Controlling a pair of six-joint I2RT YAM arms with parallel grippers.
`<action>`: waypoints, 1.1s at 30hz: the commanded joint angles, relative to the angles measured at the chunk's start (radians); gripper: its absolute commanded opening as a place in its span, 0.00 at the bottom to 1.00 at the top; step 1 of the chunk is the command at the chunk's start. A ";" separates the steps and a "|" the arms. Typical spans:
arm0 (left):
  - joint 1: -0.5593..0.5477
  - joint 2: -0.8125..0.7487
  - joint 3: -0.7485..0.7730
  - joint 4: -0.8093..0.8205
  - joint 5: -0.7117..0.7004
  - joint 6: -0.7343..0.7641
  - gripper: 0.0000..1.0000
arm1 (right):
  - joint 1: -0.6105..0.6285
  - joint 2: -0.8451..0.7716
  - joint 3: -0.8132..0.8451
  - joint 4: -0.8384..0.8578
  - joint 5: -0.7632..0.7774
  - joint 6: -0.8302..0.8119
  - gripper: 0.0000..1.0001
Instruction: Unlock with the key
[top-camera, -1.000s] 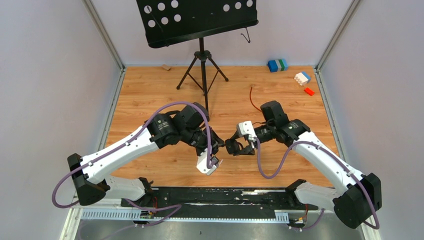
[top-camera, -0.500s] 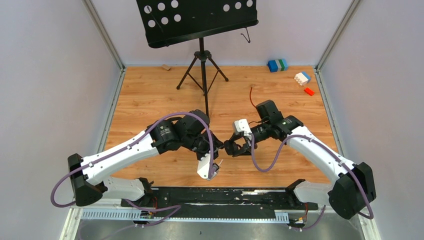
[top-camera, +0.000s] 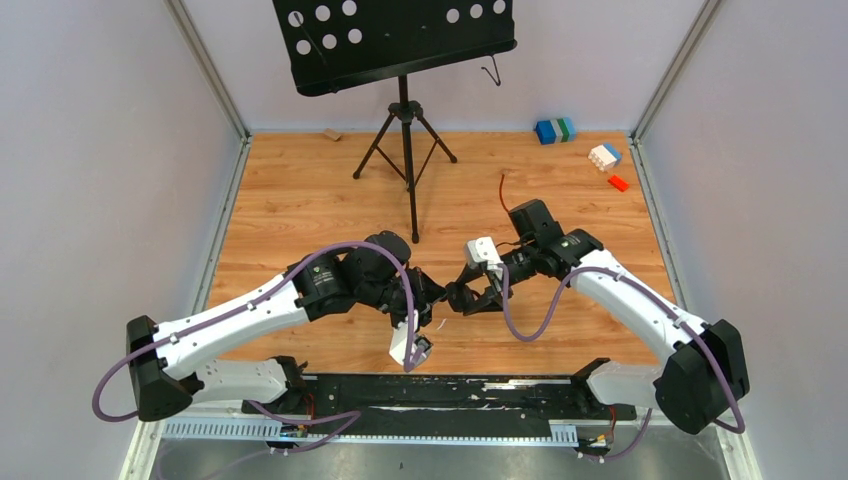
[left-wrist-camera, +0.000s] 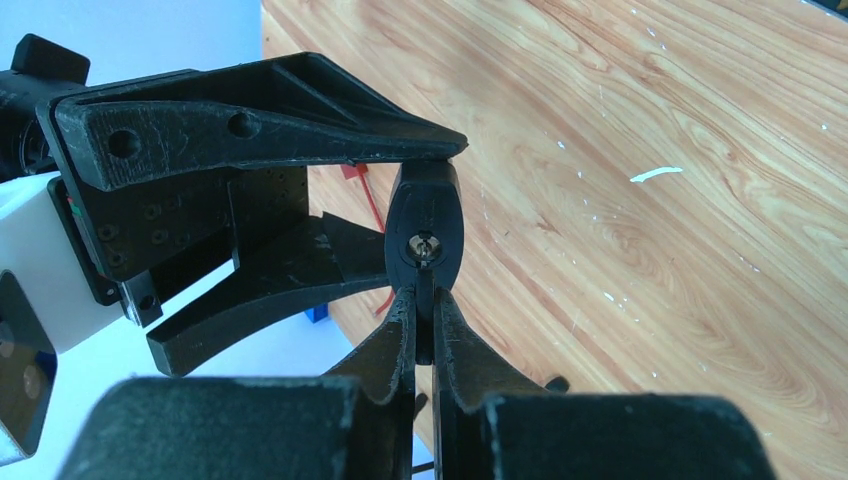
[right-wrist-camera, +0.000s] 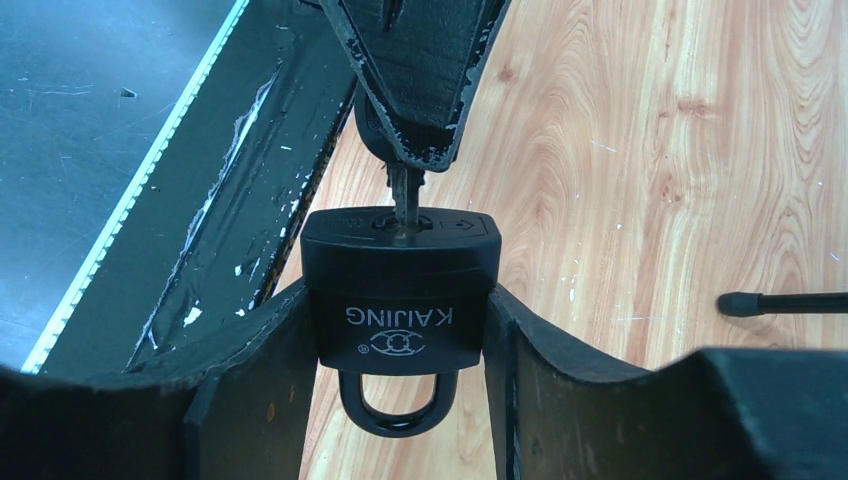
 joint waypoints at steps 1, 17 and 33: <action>0.001 0.021 -0.005 -0.020 -0.013 -0.009 0.00 | 0.018 -0.006 0.071 0.041 -0.147 -0.003 0.00; -0.017 0.076 -0.035 0.018 0.008 -0.037 0.00 | 0.058 -0.020 0.076 0.065 -0.090 0.023 0.00; -0.028 -0.002 -0.079 0.129 -0.072 -0.263 0.46 | 0.063 -0.077 0.022 0.135 0.107 0.052 0.00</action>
